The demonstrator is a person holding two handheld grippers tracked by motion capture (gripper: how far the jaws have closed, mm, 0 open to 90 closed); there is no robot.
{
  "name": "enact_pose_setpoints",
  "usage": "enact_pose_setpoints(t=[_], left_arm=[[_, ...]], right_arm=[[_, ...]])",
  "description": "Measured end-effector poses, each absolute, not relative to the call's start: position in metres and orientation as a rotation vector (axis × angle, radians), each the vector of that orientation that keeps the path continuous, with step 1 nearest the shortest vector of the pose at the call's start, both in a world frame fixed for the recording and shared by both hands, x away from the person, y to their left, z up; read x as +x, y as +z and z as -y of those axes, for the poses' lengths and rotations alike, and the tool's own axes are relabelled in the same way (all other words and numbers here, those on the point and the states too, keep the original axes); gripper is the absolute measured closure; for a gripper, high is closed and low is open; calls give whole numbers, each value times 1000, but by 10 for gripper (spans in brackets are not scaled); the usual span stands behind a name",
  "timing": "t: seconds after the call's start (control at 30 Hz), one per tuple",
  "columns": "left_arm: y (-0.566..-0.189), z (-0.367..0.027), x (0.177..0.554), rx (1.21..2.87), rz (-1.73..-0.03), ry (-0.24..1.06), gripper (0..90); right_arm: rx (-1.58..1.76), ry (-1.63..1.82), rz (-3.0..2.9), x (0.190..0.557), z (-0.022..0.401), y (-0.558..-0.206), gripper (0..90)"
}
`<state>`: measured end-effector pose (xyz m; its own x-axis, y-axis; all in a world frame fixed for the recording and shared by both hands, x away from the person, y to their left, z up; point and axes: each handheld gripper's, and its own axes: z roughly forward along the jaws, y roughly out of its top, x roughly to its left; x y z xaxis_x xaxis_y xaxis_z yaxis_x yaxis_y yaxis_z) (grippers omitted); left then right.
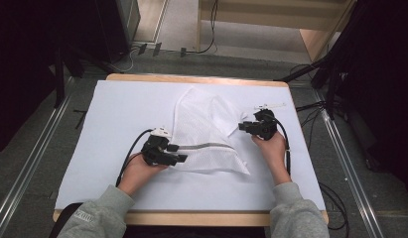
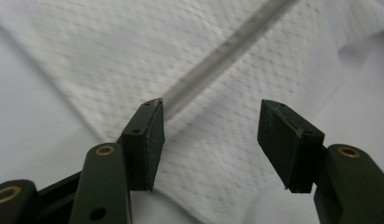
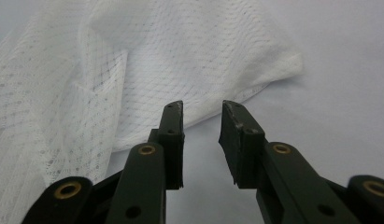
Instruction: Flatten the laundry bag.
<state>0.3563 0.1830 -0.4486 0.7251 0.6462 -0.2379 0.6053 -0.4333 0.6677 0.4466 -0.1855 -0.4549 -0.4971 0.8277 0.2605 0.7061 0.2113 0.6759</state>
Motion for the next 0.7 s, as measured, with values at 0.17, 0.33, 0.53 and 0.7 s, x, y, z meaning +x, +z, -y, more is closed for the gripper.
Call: enact_pose_setpoints(t=[0.17, 0.33, 0.53, 0.7], left_arm=[[-450, -197, 369, 2150, -1009, 109, 410], [-458, -197, 374, 2172, -1043, 126, 391], [-461, -191, 370, 2163, -1032, 150, 465], [-463, -190, 368, 2151, -1037, 150, 681]], right_arm=[[1479, 1150, -2321, 447, 184, -456, 714], [1473, 1151, -2325, 447, 183, -457, 710], [1475, 1144, -2331, 448, 181, -458, 708], [1469, 1137, -2340, 448, 177, -459, 698]])
